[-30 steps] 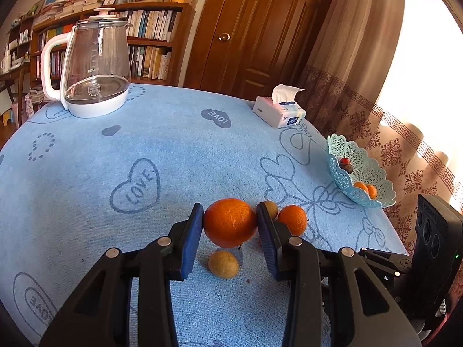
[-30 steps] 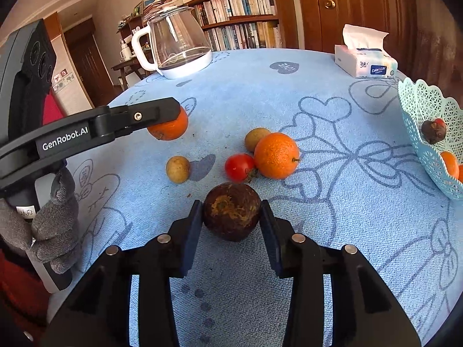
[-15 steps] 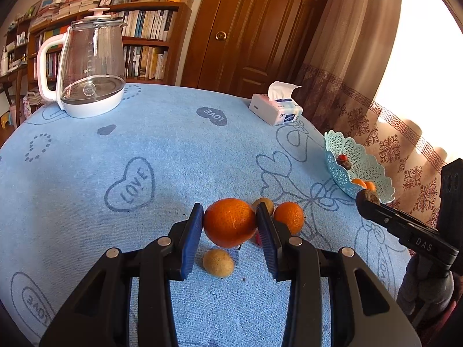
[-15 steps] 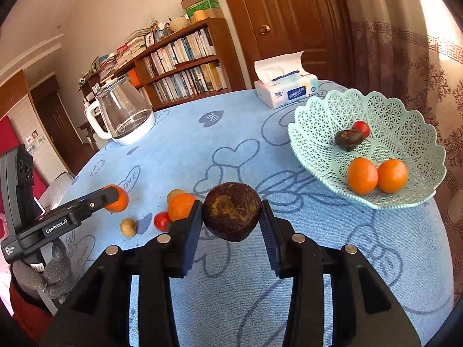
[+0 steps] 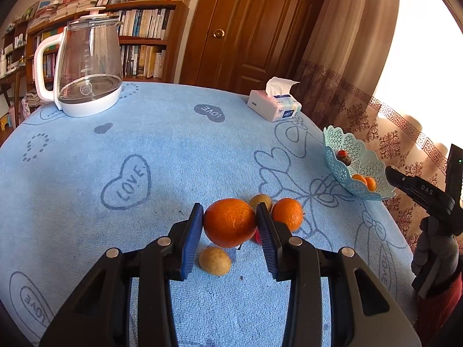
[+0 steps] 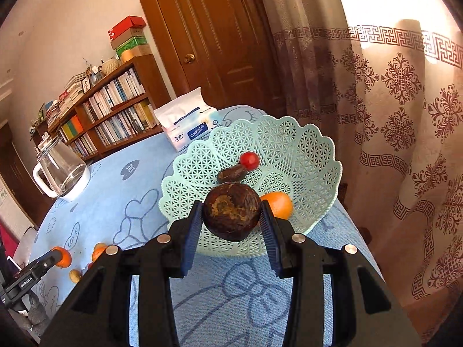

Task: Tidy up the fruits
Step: 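Carry the dark brown fruit into the basket and open the right gripper, then carry the large orange into the basket and open the left gripper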

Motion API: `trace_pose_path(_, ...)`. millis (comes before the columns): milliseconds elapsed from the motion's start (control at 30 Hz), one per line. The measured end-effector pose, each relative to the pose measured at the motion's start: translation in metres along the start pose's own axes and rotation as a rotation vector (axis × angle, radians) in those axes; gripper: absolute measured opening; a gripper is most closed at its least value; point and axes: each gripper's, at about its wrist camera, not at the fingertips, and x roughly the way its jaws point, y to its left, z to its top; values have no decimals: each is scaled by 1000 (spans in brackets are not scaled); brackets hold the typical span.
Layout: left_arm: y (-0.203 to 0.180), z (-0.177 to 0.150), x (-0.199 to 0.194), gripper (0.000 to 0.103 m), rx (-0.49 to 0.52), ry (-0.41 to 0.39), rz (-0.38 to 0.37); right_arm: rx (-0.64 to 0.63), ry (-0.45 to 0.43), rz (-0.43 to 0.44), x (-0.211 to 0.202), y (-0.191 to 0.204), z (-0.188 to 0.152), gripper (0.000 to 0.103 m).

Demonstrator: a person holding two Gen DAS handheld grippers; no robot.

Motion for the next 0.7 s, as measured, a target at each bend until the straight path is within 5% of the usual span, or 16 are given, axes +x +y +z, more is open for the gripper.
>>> trace_pose_path(367, -1, 0, 2, 38, 7, 4, 3, 6, -62, -203, 14, -29, 8, 42)
trace_pose_path(700, -4, -2, 4, 38, 20, 1, 5, 57, -145, -263, 2, -38, -1, 43)
